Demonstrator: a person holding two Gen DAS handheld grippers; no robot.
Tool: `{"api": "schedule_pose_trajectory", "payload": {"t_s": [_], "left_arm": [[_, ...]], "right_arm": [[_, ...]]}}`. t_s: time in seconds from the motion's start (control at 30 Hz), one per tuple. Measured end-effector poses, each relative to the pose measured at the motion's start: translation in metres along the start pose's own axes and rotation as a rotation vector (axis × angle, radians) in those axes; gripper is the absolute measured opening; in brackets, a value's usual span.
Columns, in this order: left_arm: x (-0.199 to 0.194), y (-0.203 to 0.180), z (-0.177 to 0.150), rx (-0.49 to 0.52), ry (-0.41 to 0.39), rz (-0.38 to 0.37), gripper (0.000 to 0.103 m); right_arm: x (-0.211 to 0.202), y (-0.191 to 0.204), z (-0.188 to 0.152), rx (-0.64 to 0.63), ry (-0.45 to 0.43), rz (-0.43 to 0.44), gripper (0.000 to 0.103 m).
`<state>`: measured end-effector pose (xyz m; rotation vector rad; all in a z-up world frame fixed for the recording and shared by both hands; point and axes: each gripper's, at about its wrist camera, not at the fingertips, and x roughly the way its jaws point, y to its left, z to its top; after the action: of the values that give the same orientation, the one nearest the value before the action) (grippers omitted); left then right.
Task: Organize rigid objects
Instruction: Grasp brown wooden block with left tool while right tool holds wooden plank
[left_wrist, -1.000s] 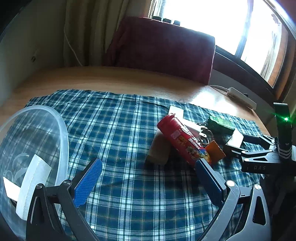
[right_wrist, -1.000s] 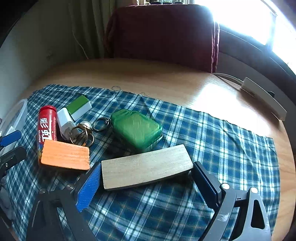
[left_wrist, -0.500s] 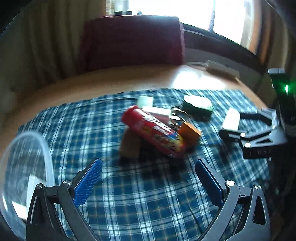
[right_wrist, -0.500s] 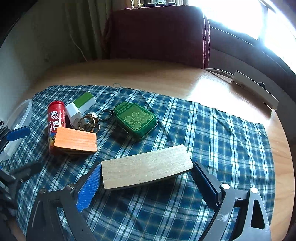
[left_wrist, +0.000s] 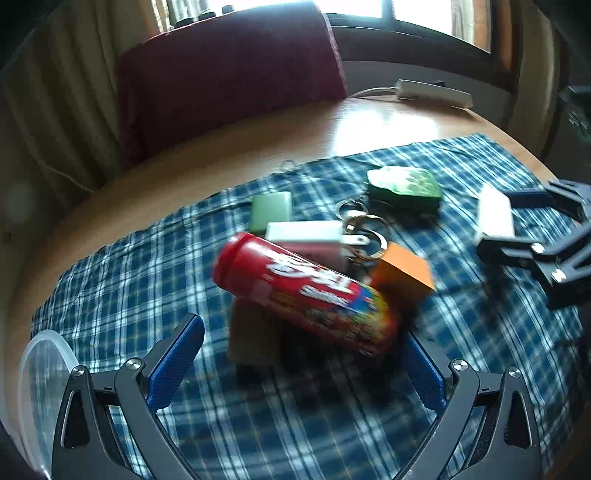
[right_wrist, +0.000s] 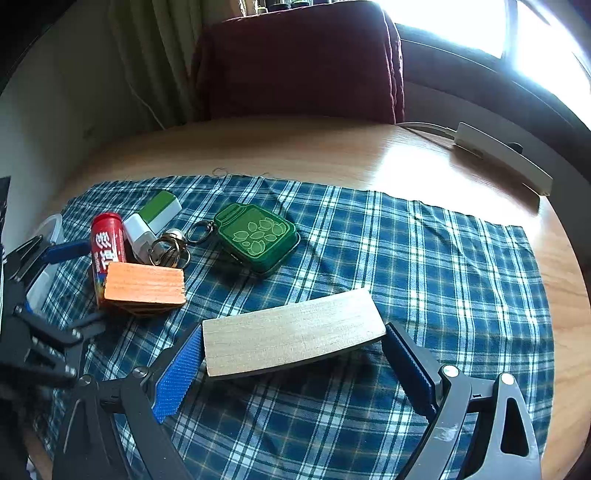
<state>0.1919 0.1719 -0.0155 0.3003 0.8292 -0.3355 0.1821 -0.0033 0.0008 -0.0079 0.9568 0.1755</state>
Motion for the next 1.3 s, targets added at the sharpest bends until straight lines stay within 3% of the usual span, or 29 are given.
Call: {"api": "schedule_pose_trajectory", "payload": {"t_s": [0.3,0.4,0.47,0.73,0.97,1.0,1.07,1.3], "left_arm": [[0.008,-0.004,0.007,0.041,-0.031,0.036,0.099],[0.011,-0.003,0.010,0.017,-0.043,0.012,0.085],[0.013,0.000,0.011,-0.005,-0.045,-0.003,0.067],[0.000,0.014,0.004,-0.072,-0.081,-0.020,0.048],[-0.014,0.021,-0.003,-0.119,-0.100,-0.041,0.049],[-0.015,0.022,-0.002,-0.125,-0.097,-0.041,0.051],[-0.016,0.024,-0.001,-0.134,-0.091,-0.044,0.067],[-0.010,0.016,-0.001,-0.120,-0.044,0.015,0.069]], "right_arm": [[0.001,0.002,-0.001,-0.003,0.002,-0.003,0.096],[0.003,0.003,-0.002,-0.006,0.005,-0.003,0.096],[0.004,0.004,-0.002,-0.008,0.007,-0.005,0.096],[0.005,0.002,-0.002,-0.011,0.007,-0.006,0.096],[0.005,0.003,-0.002,-0.012,0.007,-0.004,0.096],[0.005,0.003,-0.002,-0.012,0.008,-0.004,0.096],[0.005,0.003,-0.002,-0.014,0.007,-0.001,0.097],[0.005,0.005,-0.002,-0.025,0.006,0.007,0.096]]}}
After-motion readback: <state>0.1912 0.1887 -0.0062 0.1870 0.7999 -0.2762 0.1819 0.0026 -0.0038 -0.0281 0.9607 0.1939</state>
